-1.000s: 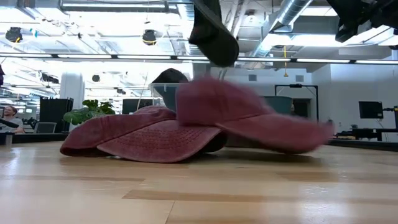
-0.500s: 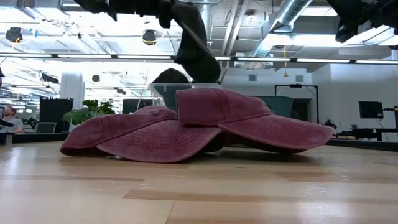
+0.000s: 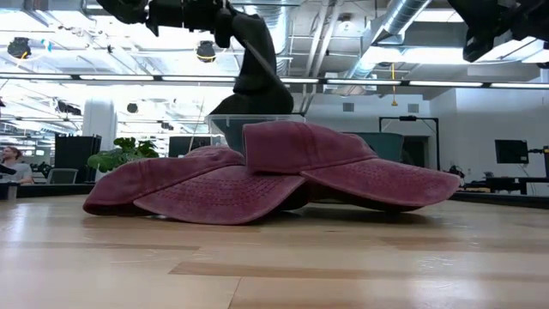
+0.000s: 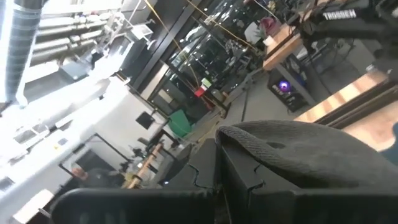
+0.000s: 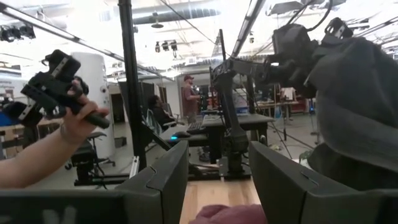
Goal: Pick & Place hat
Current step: Put the black cap into the transparent bin
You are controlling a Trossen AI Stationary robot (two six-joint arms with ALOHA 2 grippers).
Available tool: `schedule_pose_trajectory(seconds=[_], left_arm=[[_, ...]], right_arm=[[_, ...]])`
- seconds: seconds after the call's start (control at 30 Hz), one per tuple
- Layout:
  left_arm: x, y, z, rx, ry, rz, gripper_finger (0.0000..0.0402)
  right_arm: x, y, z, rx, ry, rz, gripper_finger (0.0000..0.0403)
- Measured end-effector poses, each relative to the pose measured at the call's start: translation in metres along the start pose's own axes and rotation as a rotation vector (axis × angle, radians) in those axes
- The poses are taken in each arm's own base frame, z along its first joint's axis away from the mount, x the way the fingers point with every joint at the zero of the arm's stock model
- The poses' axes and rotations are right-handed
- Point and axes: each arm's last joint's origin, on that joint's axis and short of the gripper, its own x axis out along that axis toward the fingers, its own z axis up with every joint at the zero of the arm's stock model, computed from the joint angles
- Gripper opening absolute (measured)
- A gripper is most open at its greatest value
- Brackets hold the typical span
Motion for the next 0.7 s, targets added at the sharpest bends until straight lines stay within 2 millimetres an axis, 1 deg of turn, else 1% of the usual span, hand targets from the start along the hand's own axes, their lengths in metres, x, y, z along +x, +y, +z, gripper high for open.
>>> schedule_pose_trajectory(seconds=[0.1, 0.17, 0.23, 0.4, 0.47, 0.6, 0.7], left_arm=[[0.0, 0.002, -0.005, 0.031, 0.019, 0.003, 0.001], [0.001, 0.001, -0.008, 0.02, 0.025, 0.004, 0.001], [0.005, -0.004, -0.014, -0.005, 0.036, -0.017, 0.001], [0.022, -0.033, -0.028, -0.036, 0.074, -0.143, 0.001], [0.027, -0.043, -0.03, -0.043, 0.077, -0.177, 0.001], [0.034, -0.058, -0.033, -0.031, 0.058, -0.241, 0.001], [0.037, -0.064, -0.033, -0.037, 0.049, -0.27, 0.001]], right_arm=[[0.0, 0.0, -0.001, -0.009, 0.01, 0.001, 0.0161], [0.0, 0.0, -0.001, -0.012, 0.009, 0.0, 0.0161], [0.0, 0.0, -0.001, -0.012, 0.01, -0.001, 0.0161], [0.0, 0.0, -0.002, -0.014, 0.015, 0.0, 0.0161], [0.0, 0.0, -0.002, -0.015, 0.017, 0.0, 0.0161], [0.0, 0.0, -0.003, -0.02, 0.03, 0.001, 0.0161], [0.0, 0.0, -0.004, -0.024, 0.039, 0.001, 0.0161]])
